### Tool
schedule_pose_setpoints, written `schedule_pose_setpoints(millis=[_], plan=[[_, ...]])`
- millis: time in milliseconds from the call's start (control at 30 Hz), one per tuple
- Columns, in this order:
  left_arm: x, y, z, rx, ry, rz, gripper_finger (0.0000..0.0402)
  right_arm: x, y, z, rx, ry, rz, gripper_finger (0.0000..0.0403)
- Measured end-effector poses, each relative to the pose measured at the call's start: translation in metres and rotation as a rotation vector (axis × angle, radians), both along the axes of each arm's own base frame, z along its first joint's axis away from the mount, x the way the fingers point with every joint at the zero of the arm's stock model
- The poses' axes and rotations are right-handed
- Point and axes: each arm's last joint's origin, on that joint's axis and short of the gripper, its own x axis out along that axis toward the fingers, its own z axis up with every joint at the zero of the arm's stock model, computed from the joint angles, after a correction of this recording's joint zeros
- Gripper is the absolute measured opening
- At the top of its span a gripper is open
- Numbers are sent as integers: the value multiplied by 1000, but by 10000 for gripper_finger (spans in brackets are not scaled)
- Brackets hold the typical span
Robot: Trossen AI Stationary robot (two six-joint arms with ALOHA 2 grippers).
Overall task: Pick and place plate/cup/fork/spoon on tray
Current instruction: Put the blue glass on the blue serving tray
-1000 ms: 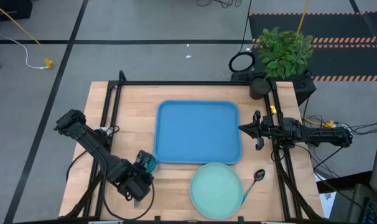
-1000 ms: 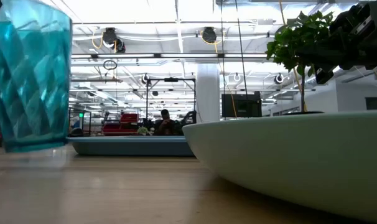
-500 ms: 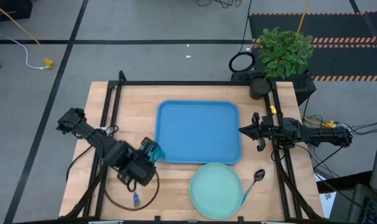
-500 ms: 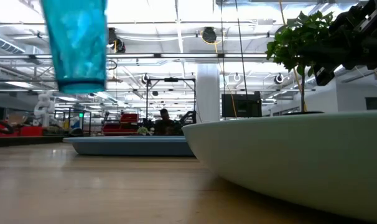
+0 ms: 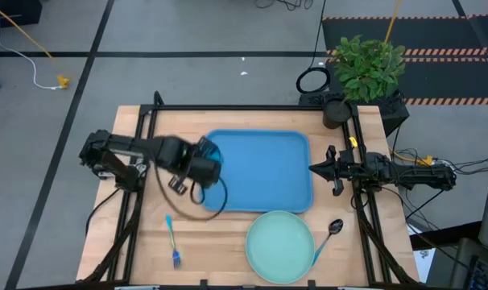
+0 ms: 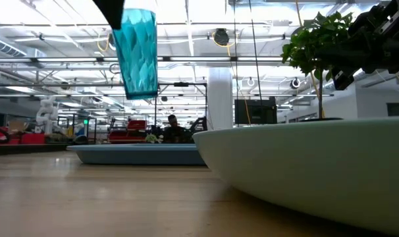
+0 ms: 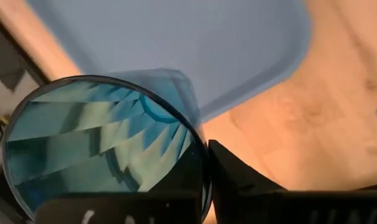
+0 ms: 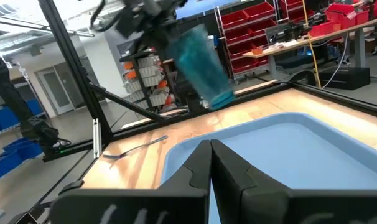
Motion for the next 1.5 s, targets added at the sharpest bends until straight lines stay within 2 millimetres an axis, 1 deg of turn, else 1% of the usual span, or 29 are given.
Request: schedule_pose_setpoints(millis=[67,167,300,433,533,667,800,933,1033,1167,1367,1433,1500], plan=[[3,18,0,3,-1,41,18,0,0,0,0,0,0,0],[6,47,0,5,-23,116,13,0,0,0,0,0,0,0],[10,83,2,-20,-109,243,9,0,0,0,-7,0,-8,0],[13,107,-2,-81,-151,297,20,0,-1,0,-6,0,-37,0],[13,119,-13,-93,-132,285,12,0,-1,0,-5,0,-51,0],[13,128,-31,-121,-100,270,10,0,-2,0,-5,1,-54,0],[12,129,-52,-132,-52,244,22,0,-2,0,-7,1,-55,0],[13,128,-74,-147,-24,206,8,0,-2,0,-21,2,-58,0],[13,128,-86,-142,-19,201,13,0,-2,0,-24,2,-59,0],[14,129,-93,-127,-26,197,22,0,-2,0,-24,2,-59,0],[13,136,-95,-99,-34,196,8,0,-2,0,-24,0,-59,0],[12,139,-95,-84,-32,218,16,0,-2,0,-28,1,-59,0],[11,143,-95,-76,-37,233,33,0,-2,0,-32,1,-60,0]])
